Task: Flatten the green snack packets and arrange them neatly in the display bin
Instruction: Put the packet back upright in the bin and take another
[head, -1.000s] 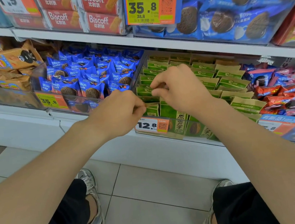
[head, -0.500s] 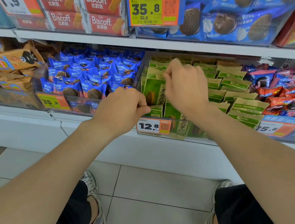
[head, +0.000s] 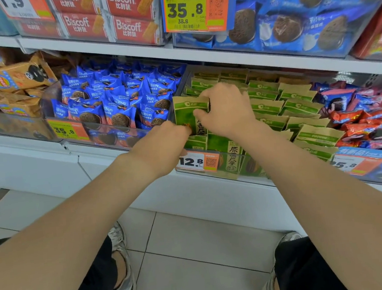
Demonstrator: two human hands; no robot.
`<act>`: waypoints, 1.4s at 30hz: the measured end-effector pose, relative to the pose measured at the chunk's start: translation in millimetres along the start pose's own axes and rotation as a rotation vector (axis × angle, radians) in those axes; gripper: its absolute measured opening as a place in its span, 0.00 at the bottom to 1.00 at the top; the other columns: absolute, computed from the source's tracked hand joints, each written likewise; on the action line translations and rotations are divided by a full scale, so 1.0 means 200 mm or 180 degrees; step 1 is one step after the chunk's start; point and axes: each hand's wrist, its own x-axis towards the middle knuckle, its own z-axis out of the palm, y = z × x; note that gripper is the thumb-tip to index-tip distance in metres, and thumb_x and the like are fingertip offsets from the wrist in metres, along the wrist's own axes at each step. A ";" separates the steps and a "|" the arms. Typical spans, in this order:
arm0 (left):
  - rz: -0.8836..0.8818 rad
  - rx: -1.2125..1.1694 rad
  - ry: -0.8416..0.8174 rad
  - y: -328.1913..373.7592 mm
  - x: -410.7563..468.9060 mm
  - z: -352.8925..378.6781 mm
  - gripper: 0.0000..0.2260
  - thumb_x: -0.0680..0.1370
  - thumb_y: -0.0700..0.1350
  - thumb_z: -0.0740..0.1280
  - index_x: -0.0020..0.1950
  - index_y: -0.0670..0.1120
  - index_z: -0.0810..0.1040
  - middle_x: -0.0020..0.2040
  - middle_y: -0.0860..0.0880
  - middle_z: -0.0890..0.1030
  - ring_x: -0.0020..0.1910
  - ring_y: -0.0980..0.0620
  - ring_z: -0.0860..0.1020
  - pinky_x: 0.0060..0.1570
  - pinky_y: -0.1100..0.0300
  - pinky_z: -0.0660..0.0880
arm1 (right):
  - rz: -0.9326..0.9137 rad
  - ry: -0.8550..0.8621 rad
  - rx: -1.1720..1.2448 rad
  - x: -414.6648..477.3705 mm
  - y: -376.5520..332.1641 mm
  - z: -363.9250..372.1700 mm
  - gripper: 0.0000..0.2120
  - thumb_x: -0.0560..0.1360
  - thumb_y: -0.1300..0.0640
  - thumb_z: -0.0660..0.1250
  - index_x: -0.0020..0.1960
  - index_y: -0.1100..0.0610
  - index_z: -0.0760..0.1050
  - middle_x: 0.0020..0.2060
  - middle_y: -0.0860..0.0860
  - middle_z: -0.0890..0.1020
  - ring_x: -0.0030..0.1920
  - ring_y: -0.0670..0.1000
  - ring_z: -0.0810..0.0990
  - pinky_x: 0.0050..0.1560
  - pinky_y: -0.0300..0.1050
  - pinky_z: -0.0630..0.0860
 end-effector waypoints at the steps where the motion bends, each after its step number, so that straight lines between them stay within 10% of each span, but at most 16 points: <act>1: 0.0017 -0.0029 -0.0002 -0.01 0.01 -0.01 0.11 0.82 0.42 0.71 0.65 0.47 0.77 0.51 0.43 0.80 0.54 0.37 0.80 0.42 0.51 0.69 | 0.0052 0.0007 -0.0030 0.01 0.00 0.00 0.19 0.79 0.44 0.71 0.69 0.46 0.80 0.63 0.54 0.82 0.69 0.60 0.75 0.69 0.61 0.69; 7: 0.0082 -0.0088 -0.0076 0.00 -0.02 -0.01 0.06 0.83 0.44 0.71 0.59 0.47 0.78 0.40 0.52 0.66 0.50 0.39 0.76 0.41 0.52 0.66 | -0.0076 0.0052 -0.0390 0.01 -0.04 0.00 0.13 0.80 0.53 0.70 0.64 0.55 0.82 0.59 0.56 0.83 0.66 0.60 0.76 0.69 0.58 0.69; 25: 0.0114 -0.0032 -0.0295 0.05 0.03 -0.05 0.07 0.83 0.46 0.72 0.55 0.44 0.77 0.40 0.50 0.65 0.45 0.41 0.74 0.36 0.55 0.66 | 0.0829 -0.0806 -0.0395 0.39 0.02 0.06 0.35 0.75 0.37 0.76 0.75 0.53 0.72 0.70 0.54 0.78 0.74 0.60 0.72 0.77 0.68 0.55; 31: 0.0215 0.0198 0.0046 0.07 -0.03 -0.10 0.18 0.83 0.65 0.61 0.53 0.52 0.79 0.38 0.52 0.72 0.45 0.41 0.79 0.33 0.53 0.63 | 0.0635 -0.0942 -0.0635 0.30 0.00 0.02 0.28 0.81 0.39 0.69 0.74 0.54 0.72 0.69 0.55 0.78 0.75 0.60 0.71 0.78 0.70 0.51; 34: 0.0010 -0.0209 0.0543 0.10 -0.03 -0.14 0.20 0.83 0.64 0.58 0.43 0.51 0.78 0.40 0.52 0.74 0.42 0.43 0.77 0.35 0.54 0.67 | 0.0338 -0.0634 -0.0561 0.23 -0.01 -0.01 0.12 0.86 0.49 0.63 0.62 0.55 0.78 0.50 0.51 0.80 0.68 0.60 0.76 0.77 0.68 0.53; 38: -0.0457 -0.0505 0.0761 0.10 0.00 -0.14 0.11 0.83 0.55 0.61 0.48 0.51 0.77 0.51 0.50 0.73 0.46 0.41 0.77 0.43 0.49 0.73 | -0.0100 -0.0175 -0.0471 0.08 -0.02 -0.08 0.11 0.86 0.55 0.63 0.65 0.53 0.80 0.55 0.54 0.84 0.64 0.61 0.80 0.70 0.62 0.67; 42: -0.0738 -0.1039 0.0603 0.10 0.01 -0.16 0.05 0.77 0.51 0.65 0.45 0.50 0.74 0.49 0.47 0.78 0.47 0.41 0.79 0.51 0.43 0.79 | -0.0326 0.0535 -0.0296 -0.02 0.03 -0.15 0.10 0.86 0.57 0.62 0.63 0.56 0.79 0.49 0.58 0.84 0.50 0.63 0.82 0.43 0.50 0.70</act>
